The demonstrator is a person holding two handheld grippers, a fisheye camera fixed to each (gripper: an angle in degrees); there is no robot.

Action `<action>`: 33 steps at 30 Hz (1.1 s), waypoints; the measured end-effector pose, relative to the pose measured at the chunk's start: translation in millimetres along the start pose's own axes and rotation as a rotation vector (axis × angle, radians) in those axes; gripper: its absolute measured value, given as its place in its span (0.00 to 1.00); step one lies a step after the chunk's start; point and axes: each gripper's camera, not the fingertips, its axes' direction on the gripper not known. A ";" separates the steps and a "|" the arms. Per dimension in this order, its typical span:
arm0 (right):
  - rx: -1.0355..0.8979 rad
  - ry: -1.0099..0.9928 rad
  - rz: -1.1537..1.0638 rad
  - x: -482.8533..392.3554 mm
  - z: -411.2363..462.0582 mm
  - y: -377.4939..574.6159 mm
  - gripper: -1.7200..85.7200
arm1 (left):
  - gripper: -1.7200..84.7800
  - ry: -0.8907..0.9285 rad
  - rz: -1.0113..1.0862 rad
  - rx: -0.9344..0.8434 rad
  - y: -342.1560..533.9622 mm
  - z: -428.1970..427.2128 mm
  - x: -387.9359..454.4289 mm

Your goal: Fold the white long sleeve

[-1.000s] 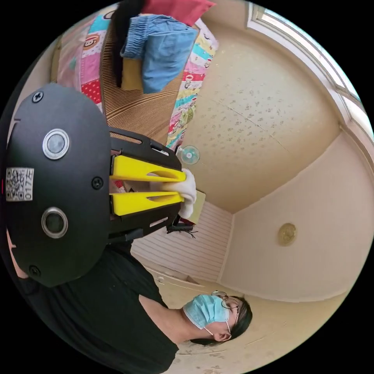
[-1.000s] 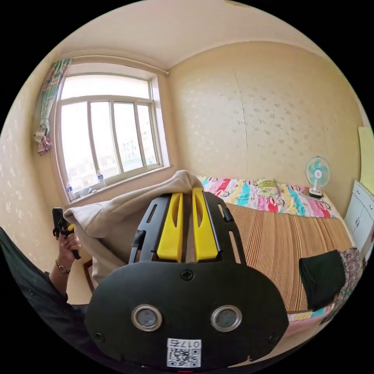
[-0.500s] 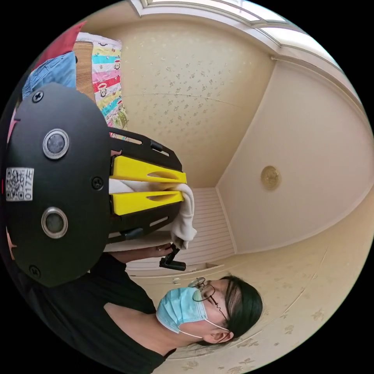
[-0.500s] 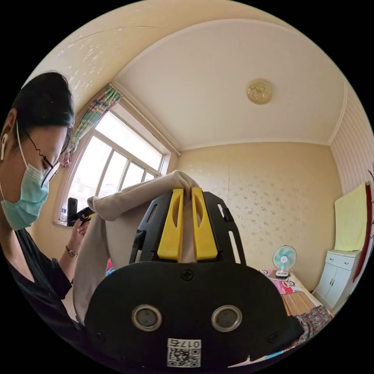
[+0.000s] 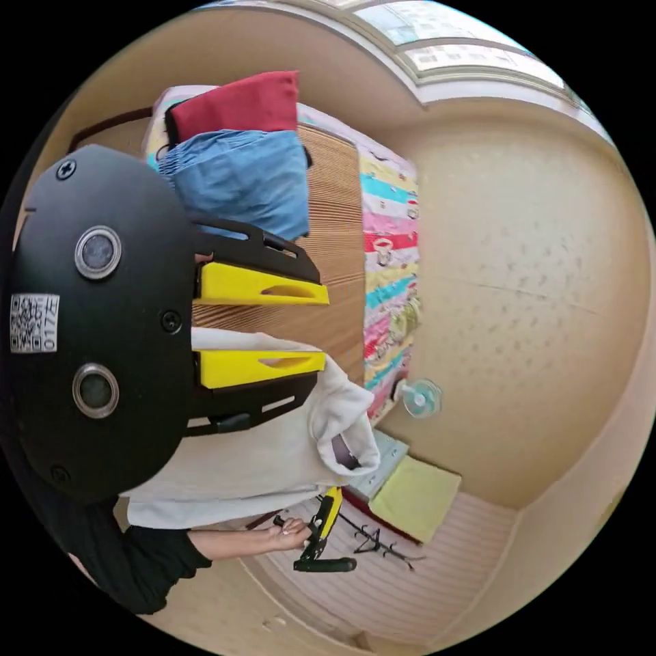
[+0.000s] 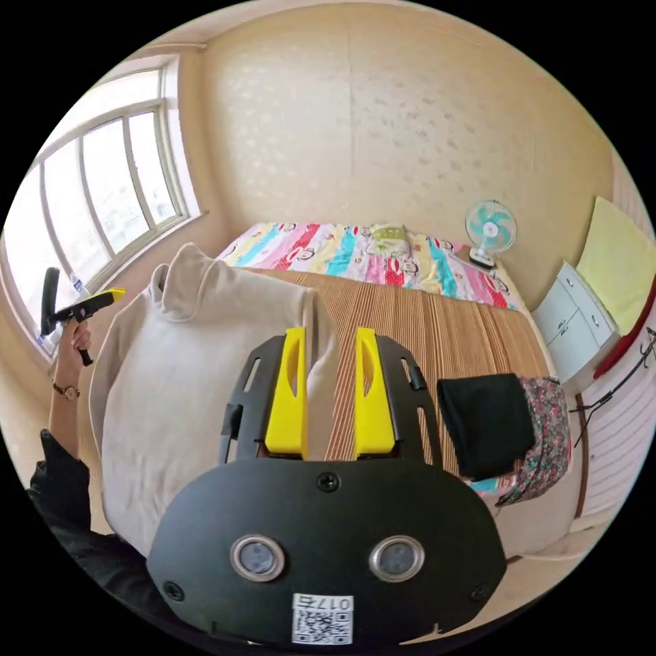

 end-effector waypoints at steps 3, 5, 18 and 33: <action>-0.144 -0.108 0.094 34.2 94.2 49.3 0.13 | 0.14 0.155 -0.057 -0.086 50.4 76.5 -41.3; -0.231 -0.220 0.113 45.1 142.8 103.9 0.13 | 0.14 0.170 -0.075 -0.158 90.0 111.7 -52.5; -0.582 -0.547 0.245 107.6 226.2 322.2 0.07 | 0.17 0.400 -0.245 -0.426 317.4 171.0 -6.2; -0.176 -0.397 0.787 340.0 160.4 406.5 0.17 | 0.17 0.349 -0.290 -0.385 326.4 123.0 0.7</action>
